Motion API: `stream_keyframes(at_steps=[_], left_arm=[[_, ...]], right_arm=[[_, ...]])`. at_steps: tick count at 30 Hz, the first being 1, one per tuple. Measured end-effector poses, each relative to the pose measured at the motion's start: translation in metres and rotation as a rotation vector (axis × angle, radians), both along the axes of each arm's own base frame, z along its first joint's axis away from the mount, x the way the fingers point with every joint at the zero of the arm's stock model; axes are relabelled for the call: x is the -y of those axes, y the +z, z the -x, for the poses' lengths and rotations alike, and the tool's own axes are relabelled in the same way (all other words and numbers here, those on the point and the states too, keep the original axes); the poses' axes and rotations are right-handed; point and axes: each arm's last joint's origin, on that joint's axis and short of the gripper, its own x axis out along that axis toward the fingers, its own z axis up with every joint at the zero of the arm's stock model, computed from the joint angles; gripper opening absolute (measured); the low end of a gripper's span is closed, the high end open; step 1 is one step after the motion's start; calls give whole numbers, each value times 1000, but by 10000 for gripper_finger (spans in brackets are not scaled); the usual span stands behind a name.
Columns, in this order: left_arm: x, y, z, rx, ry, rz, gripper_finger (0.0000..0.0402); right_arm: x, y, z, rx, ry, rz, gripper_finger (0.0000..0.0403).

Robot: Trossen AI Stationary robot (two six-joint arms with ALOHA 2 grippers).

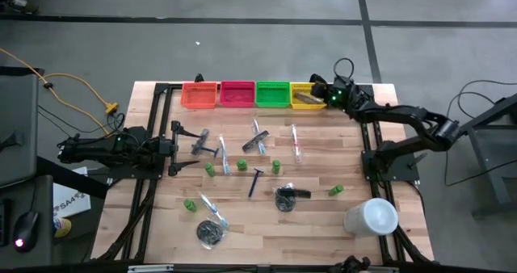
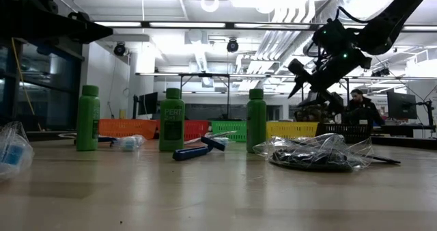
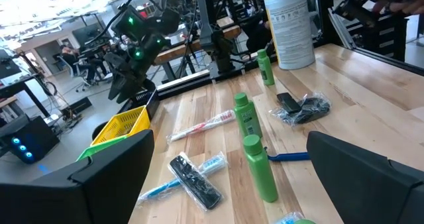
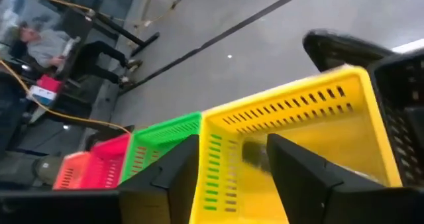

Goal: Pick & Place Travel size toiletries
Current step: Put the black hair comb into the yellow bin

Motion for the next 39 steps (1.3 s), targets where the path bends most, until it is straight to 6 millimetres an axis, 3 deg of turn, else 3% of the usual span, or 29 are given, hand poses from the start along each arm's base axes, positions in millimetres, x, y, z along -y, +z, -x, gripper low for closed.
stream_keyframes(at_steps=[5, 12, 25, 32, 39], left_arm=[[0, 0, 0, 0, 0, 0, 397], [0, 0, 0, 0, 0, 0, 397], [0, 0, 0, 0, 0, 0, 397], [0, 0, 0, 0, 0, 0, 397], [0, 0, 0, 0, 0, 0, 397]], right_arm=[[-5, 15, 1, 65, 96, 35, 180], [-20, 34, -2, 94, 358, 125, 177], [-45, 38, -16, 179, 860, 135, 176], [-67, 47, -26, 189, 880, 163, 176], [-102, 54, -40, 227, 877, 128, 176]])
